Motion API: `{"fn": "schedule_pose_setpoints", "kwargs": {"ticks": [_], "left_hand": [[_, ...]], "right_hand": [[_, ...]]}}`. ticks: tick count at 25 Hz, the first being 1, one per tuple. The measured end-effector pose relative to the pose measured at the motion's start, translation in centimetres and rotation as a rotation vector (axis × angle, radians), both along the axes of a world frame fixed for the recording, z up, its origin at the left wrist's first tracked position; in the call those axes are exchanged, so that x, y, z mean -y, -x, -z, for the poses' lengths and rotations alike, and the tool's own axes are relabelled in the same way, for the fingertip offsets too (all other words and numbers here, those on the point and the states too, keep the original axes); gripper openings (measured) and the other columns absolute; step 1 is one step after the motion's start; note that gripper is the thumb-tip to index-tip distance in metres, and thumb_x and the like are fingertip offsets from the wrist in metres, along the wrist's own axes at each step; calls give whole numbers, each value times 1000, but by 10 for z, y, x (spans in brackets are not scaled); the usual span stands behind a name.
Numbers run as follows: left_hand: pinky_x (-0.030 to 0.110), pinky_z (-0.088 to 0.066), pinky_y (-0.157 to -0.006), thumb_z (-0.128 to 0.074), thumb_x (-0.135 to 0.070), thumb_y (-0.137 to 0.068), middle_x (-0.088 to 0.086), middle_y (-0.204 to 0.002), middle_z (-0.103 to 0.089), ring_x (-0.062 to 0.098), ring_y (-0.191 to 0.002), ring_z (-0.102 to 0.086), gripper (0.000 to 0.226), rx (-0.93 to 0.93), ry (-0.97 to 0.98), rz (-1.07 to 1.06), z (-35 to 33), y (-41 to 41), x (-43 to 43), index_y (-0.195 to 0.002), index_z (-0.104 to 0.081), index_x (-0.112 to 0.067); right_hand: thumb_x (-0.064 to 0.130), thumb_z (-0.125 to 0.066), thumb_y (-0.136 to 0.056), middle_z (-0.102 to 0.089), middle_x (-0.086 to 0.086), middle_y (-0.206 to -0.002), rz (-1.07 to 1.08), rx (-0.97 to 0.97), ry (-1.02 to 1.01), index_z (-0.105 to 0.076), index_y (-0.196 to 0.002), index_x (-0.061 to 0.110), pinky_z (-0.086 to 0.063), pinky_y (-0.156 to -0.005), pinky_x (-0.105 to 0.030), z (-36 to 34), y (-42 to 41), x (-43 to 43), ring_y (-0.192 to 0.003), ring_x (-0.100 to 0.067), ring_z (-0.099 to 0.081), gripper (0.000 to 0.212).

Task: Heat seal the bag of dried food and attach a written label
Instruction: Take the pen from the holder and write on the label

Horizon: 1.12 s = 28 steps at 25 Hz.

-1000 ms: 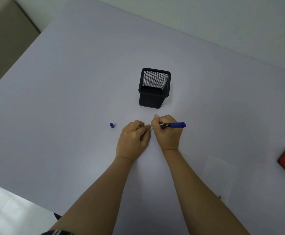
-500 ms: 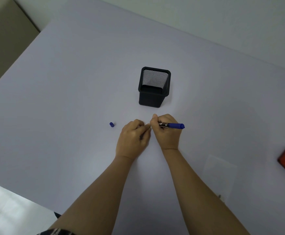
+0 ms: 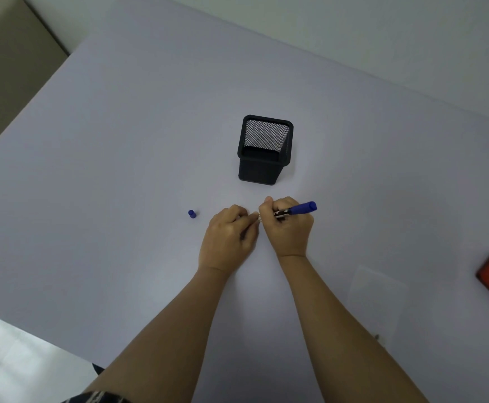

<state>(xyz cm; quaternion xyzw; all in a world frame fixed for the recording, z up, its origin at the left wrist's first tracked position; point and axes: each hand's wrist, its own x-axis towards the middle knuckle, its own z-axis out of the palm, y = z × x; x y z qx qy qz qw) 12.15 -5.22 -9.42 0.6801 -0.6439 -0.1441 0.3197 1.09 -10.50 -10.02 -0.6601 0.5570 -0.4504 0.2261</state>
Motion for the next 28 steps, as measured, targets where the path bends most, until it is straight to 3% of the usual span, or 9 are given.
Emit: {"fn": "schedule_pose_setpoints", "kwargs": {"ticks": [24, 28], "left_hand": [[28, -50, -61, -64, -16, -83, 7, -78, -64, 21, -64, -58, 14, 4, 23, 0, 1, 1, 0, -87, -74, -7], [32, -50, -59, -62, -17, -84, 7, -78, -63, 22, -64, -57, 16, 1, 18, -4, 2, 0, 1, -89, -73, -7]], "right_hand": [[18, -53, -82, -53, -13, -46, 78, 47, -8, -52, -51, 0, -46, -41, -43, -4, -3, 0, -40, -28, -49, 36], [24, -51, -82, -56, -12, -46, 151, 105, -45, -55, -53, 1, -48, -47, -31, -5, -3, 1, -41, -25, -51, 38]]}}
